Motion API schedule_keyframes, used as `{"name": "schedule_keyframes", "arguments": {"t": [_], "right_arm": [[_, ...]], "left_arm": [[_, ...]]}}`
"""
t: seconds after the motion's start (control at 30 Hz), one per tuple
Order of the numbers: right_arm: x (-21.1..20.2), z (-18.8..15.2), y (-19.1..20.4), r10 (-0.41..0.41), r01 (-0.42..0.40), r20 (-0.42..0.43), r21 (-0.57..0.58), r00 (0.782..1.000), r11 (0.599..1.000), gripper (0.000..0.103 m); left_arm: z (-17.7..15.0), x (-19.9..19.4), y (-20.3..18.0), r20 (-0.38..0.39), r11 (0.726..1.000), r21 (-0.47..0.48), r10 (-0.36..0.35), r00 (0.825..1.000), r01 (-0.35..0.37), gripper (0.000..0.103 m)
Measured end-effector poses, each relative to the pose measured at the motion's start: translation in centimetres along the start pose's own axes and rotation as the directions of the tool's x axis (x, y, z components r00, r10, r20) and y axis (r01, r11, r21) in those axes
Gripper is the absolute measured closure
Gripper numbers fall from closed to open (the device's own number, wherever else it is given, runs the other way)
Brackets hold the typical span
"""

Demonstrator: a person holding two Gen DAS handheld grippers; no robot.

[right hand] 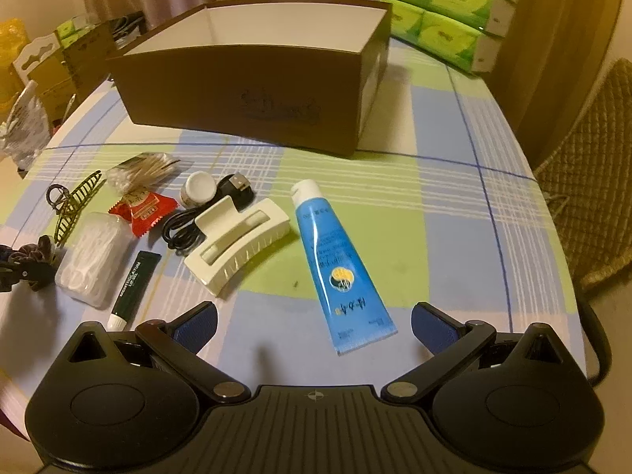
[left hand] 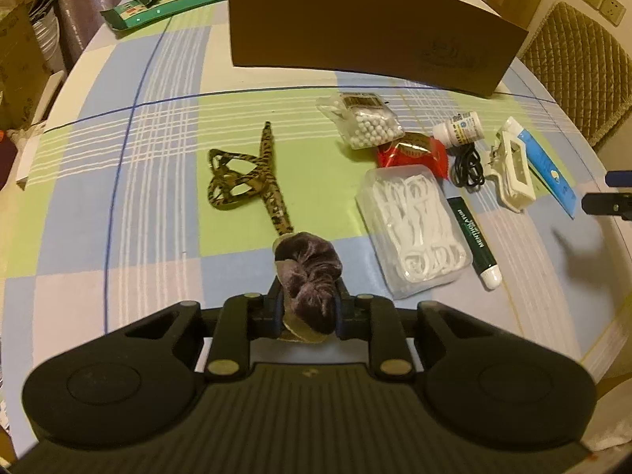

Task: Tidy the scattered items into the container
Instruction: 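Grasp the dark velvet scrunchie with the left tool while the right tool grasps the blue tube, then carry the scrunchie and blue tube with both tools over the brown box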

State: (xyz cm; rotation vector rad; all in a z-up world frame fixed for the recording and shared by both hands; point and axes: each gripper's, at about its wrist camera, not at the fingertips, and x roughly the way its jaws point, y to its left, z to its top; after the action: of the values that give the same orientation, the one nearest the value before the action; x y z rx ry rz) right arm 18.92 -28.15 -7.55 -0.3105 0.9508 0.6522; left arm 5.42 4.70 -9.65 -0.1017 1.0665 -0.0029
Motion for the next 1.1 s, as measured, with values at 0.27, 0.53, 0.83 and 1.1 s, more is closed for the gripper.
{"name": "schedule_keyframes", "arguments": {"t": [0.27, 0.53, 0.83, 1.1], "right_arm": [[2.8, 1.1, -1.2, 0.053, -0.053, 0.006, -0.086, 0.999, 0.995, 0.021], [6.2, 2.6, -2.9, 0.105, -0.105, -0.007, -0.117, 0.994, 0.987, 0.050], [8.1, 3.8, -2.2, 0.120, -0.116, 0.011, -0.196, 0.993, 0.974, 0.063], [8.3, 3.9, -2.2, 0.129, -0.121, 0.021, -0.217, 0.991, 0.969, 0.072]], "left_arm": [[0.2, -1.5, 2.1, 0.021, 0.991, -0.118, 0.073, 0.997, -0.070, 0.084], [0.5, -2.2, 2.8, 0.032, 0.978, -0.181, 0.107, 0.994, -0.099, 0.084], [0.6, -2.3, 2.5, 0.030, 0.970, -0.211, 0.129, 0.991, -0.120, 0.084], [0.5, -2.5, 2.2, 0.027, 0.965, -0.224, 0.146, 0.989, -0.136, 0.084]]}}
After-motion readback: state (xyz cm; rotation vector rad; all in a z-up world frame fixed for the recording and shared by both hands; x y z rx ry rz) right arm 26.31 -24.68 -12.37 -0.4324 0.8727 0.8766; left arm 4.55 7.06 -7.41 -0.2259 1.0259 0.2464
